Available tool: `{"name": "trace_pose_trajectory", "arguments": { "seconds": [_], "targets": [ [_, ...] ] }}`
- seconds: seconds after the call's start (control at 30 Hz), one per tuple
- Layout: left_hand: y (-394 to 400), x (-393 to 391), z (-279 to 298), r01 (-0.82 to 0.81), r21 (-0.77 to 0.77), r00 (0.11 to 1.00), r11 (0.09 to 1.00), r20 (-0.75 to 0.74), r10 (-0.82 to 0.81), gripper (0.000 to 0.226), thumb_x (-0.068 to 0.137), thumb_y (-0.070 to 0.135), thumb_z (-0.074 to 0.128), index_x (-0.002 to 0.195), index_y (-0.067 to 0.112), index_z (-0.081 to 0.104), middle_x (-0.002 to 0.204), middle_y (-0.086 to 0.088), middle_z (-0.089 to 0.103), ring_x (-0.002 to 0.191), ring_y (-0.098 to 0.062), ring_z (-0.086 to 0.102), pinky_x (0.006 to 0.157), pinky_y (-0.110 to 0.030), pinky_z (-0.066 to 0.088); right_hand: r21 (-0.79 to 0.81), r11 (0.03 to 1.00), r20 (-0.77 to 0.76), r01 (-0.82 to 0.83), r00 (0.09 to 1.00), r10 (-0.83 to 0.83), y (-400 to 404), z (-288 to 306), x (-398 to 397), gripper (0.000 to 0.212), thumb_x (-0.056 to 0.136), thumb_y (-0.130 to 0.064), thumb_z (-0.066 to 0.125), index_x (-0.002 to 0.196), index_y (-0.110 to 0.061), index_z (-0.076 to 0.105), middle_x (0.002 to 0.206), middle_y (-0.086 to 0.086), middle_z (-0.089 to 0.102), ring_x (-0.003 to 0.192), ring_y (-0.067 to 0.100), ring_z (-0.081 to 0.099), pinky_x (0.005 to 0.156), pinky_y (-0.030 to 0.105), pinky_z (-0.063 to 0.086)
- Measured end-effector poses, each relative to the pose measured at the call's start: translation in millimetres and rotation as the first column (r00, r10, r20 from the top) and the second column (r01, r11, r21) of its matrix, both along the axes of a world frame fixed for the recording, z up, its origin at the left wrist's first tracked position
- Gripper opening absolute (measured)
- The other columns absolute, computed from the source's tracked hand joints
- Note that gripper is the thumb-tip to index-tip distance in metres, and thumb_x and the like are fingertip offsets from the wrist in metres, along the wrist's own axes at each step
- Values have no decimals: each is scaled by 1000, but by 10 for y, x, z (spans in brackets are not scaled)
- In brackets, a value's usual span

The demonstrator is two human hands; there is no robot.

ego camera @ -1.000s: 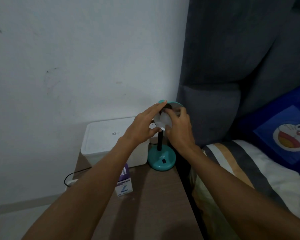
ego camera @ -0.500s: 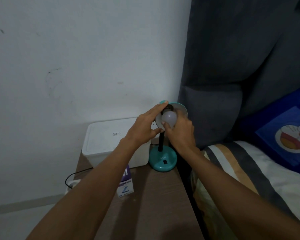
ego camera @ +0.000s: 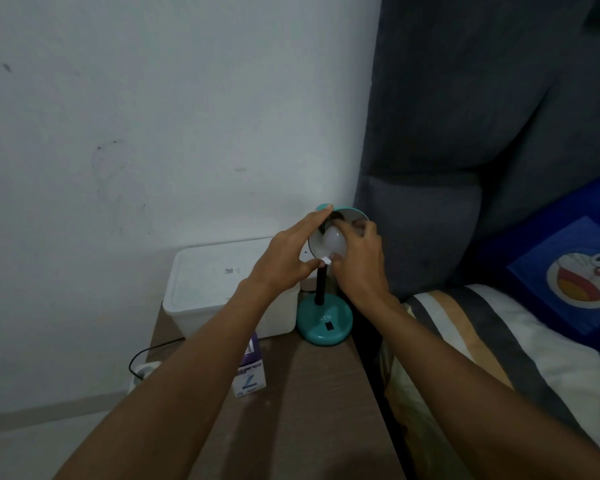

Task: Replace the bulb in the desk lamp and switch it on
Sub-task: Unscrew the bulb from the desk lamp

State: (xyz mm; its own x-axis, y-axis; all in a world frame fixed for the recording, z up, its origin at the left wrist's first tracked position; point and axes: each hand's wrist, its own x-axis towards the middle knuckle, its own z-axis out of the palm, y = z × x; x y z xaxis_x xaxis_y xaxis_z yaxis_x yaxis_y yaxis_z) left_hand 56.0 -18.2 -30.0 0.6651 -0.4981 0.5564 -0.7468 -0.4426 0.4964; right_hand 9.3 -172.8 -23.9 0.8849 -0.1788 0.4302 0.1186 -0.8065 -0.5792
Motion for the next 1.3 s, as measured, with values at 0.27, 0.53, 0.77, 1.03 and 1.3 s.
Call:
{"name": "trace_pose_trajectory", "arguments": {
  "seconds": [0.27,0.53,0.77,1.03,1.3],
  "targets": [
    [-4,-7,-4,-11,12,1000,1000,7,11,101,77,6,88,160,16,33,163,0,39,150,-12,37,123,-23,31,35,998,-50,44,998,-42,-13,43,7,54,87,-20,73,138,-21,53,134,13,48,116,34,55,92,39,50],
    [-21,-21,1,-9,14,1000,1000,-1,9,102,76,5,88,160,16,32,163,-2,39,150,-13,37,123,-24,30,87,994,-42,66,997,-63,6,25,10,54,88,-28,73,136,-12,53,129,15,57,112,32,61,89,40,53],
    [-23,-5,-7,-8,17,1000,1000,-1,8,102,77,6,88,161,17,31,163,-1,38,151,-14,37,123,-32,34,105,994,-16,25,1000,-23,31,2,-23,63,88,-22,73,144,-20,45,140,14,44,119,30,54,96,39,51],
    [-8,-20,1,-7,1,1000,1000,-12,7,101,77,6,87,160,20,31,163,0,39,150,-14,39,122,-33,36,-14,1000,-45,-13,999,12,-22,49,-51,66,85,-4,67,144,-25,49,144,16,37,121,37,51,97,39,49],
    [-12,-13,-10,-15,18,1000,1000,-1,15,101,78,5,87,161,17,31,163,-2,39,150,-15,38,122,-34,36,75,996,-76,-39,996,45,9,63,-2,52,93,-22,65,142,-29,52,132,15,51,116,32,56,92,31,44]
  ]
}}
